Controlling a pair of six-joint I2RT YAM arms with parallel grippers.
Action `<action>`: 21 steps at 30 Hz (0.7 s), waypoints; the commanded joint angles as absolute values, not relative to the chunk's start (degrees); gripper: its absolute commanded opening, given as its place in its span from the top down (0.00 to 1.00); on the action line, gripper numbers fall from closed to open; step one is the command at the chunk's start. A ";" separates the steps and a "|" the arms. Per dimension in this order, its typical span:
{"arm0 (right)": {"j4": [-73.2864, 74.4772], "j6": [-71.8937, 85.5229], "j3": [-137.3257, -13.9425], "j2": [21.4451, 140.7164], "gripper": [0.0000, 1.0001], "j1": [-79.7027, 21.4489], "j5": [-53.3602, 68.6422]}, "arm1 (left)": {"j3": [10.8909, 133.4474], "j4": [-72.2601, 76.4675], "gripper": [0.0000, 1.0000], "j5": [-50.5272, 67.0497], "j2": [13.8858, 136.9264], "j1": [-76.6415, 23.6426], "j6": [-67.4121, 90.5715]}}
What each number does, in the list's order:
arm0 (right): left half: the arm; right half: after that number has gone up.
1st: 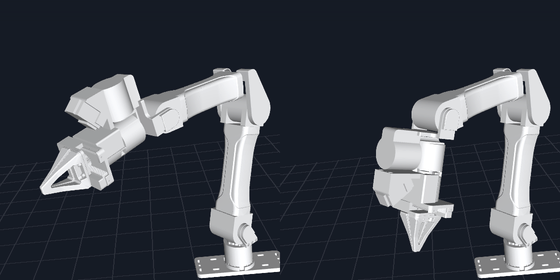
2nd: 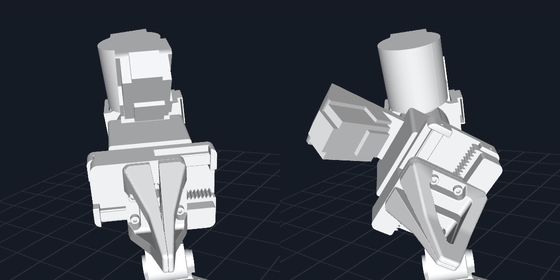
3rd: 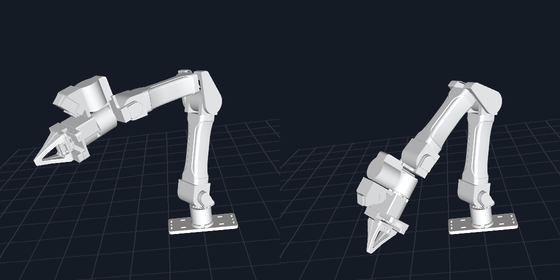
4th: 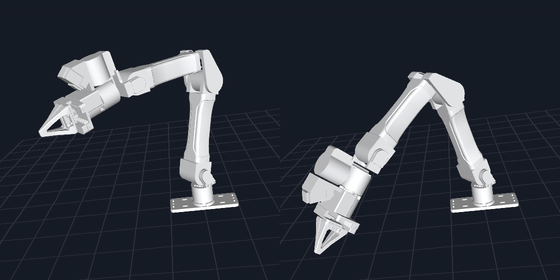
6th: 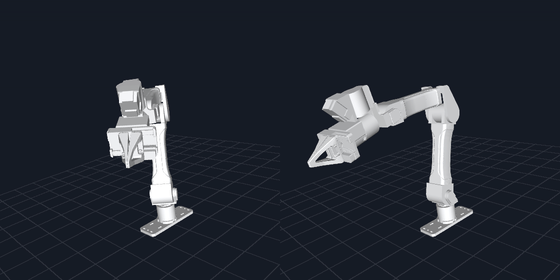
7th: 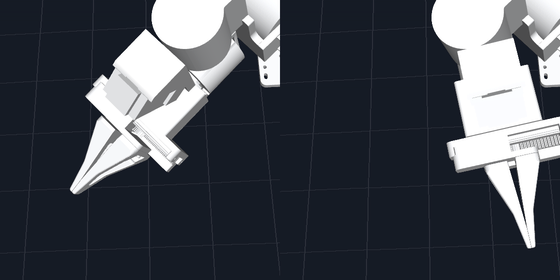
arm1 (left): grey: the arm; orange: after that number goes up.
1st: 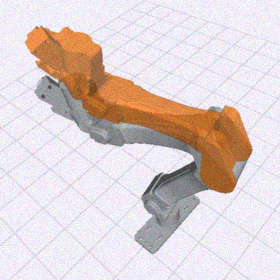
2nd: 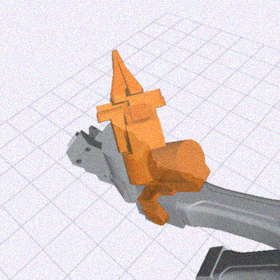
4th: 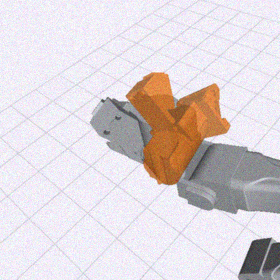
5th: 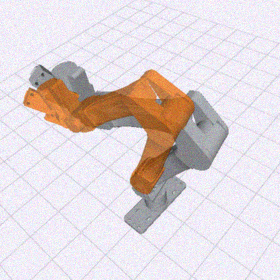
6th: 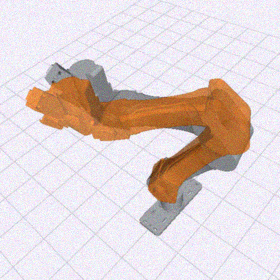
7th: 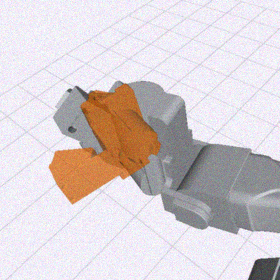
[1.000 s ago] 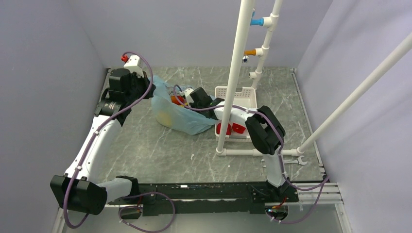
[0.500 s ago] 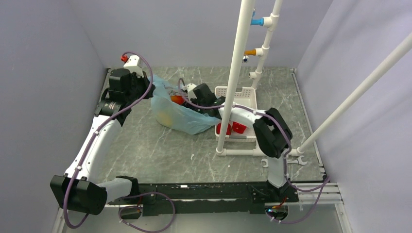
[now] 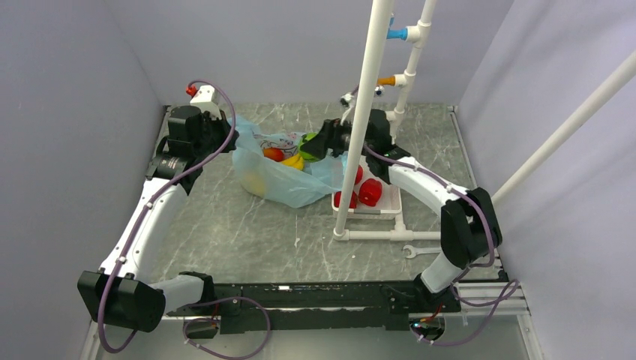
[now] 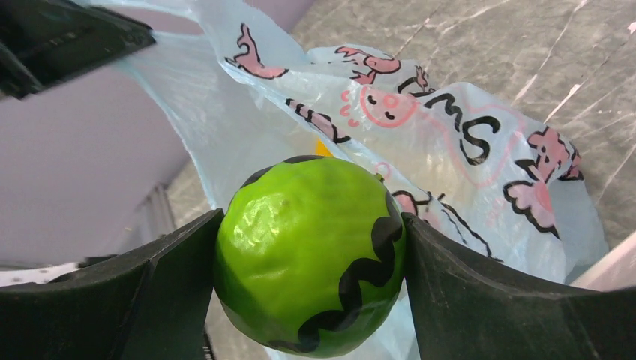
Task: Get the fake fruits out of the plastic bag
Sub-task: Take out the fake fruit from the plastic bag, then place the fake fruit in the bin.
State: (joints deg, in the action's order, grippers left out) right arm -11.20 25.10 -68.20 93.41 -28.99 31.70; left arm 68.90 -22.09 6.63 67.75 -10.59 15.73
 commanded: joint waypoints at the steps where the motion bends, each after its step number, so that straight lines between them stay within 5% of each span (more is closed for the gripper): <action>1: -29.03 40.33 -63.89 88.21 1.00 -25.18 41.44 | 70.39 -21.17 1.00 6.39 66.52 -10.81 15.21; 12: -39.79 48.11 -57.42 82.85 1.00 -20.93 40.66 | 70.50 -21.42 1.00 6.15 66.22 -10.90 15.26; 21: -11.01 27.15 -56.12 67.89 1.00 -17.84 14.52 | 70.28 -21.11 1.00 5.62 65.98 -10.98 15.12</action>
State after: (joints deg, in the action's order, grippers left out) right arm -22.92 39.42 -55.72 74.52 -18.37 28.93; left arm 68.90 -22.11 6.13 67.59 -10.61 15.73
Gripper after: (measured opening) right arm 0.828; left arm 0.012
